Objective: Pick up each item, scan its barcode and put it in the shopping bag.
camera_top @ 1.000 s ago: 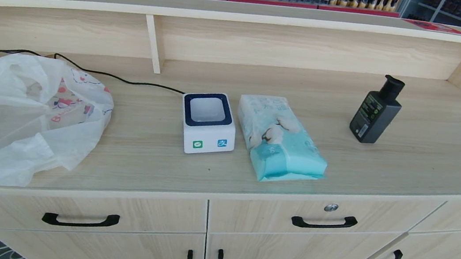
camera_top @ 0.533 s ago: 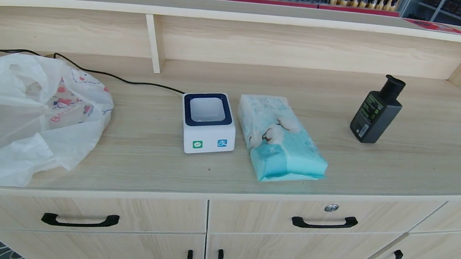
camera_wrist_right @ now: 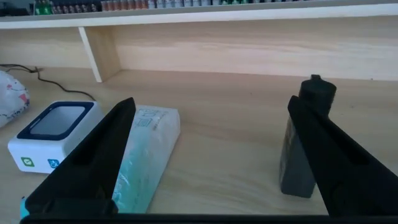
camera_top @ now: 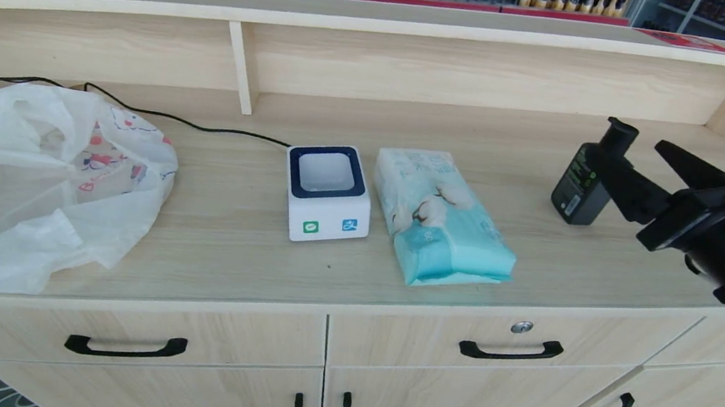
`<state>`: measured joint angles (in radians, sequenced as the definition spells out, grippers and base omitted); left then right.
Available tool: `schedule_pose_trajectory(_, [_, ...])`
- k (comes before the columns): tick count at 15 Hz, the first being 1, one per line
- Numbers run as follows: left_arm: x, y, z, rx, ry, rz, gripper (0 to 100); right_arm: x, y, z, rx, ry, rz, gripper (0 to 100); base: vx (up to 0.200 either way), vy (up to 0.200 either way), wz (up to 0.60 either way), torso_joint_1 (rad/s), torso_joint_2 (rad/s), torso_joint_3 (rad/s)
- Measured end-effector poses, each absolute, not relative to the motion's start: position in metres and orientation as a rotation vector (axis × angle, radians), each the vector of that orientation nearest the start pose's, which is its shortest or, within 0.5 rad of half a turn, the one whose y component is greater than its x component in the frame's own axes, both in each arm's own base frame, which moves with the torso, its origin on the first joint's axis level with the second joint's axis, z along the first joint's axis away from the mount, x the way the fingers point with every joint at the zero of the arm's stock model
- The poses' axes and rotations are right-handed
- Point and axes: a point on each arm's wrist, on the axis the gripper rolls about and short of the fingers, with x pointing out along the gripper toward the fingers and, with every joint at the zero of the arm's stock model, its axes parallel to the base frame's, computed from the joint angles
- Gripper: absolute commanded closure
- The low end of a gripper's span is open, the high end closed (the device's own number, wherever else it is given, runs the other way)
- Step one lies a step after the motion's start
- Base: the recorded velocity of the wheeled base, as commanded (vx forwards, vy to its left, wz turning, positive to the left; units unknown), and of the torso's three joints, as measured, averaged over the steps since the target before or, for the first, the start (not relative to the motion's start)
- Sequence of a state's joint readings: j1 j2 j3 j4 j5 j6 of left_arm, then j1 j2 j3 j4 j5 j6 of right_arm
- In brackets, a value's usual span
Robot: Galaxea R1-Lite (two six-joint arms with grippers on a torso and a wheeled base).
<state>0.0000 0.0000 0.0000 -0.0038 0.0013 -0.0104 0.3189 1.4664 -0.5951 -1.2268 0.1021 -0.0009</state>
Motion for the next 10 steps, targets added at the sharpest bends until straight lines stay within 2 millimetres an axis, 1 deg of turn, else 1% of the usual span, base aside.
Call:
schedule_pose_trajectory(2, [-0.023, 0.0, 0.076, -0.01, -0.002, 0.001, 0, 0.233, 0.088, 0.242, 0.038, -0.338, 0.438, 0, 0.0, 0.0, 0.0, 0.0, 0.0, 0.0])
schedule_pose_trajectory(7, [-0.023, 0.0, 0.076, -0.01, -0.004, 0.001, 0, 0.254, 0.1, 0.231, 0.02, -0.306, 0.448, 0, 0.0, 0.0, 0.0, 0.0, 0.0, 0.0])
schedule_pose_trajectory(10, [-0.023, 0.0, 0.076, -0.01, -0.004, 0.001, 0, 0.26, 0.112, 0.223, -0.001, -0.282, 0.477, 0, 0.0, 0.0, 0.0, 0.0, 0.0, 0.0])
